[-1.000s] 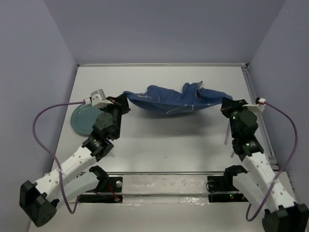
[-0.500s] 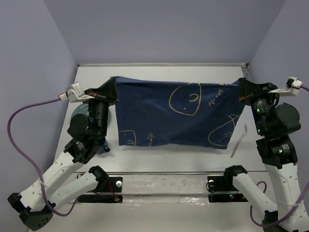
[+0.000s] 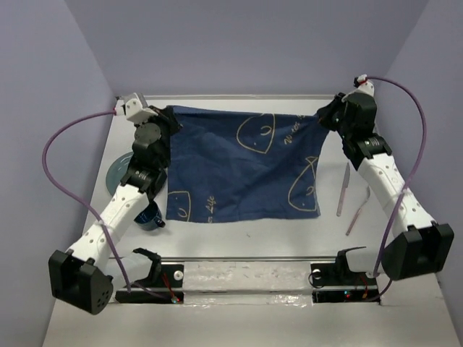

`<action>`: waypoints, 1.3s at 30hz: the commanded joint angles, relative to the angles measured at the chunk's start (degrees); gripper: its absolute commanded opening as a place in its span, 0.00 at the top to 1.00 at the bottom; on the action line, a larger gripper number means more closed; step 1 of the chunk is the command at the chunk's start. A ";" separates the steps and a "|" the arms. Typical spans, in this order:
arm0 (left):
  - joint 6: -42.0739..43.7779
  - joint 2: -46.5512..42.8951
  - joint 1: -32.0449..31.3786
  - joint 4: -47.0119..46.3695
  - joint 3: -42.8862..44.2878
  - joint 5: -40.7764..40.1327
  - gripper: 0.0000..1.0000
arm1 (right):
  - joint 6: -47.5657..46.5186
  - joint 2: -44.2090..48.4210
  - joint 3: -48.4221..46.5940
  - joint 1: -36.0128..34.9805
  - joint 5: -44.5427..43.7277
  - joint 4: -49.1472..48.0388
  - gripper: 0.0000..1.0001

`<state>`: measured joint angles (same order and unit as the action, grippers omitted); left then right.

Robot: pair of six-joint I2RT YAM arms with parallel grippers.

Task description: Set the dinner table for one person

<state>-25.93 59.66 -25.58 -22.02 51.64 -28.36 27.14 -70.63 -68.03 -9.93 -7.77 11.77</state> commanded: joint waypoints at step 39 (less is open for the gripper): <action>-15.20 -12.81 15.74 -15.95 -45.83 26.51 1.00 | 13.99 1.37 46.23 3.17 12.17 -21.35 1.00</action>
<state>-42.30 51.22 -10.37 -35.38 7.55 -0.62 39.24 -71.90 -24.38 -7.46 4.64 -7.62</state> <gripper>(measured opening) 0.014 0.011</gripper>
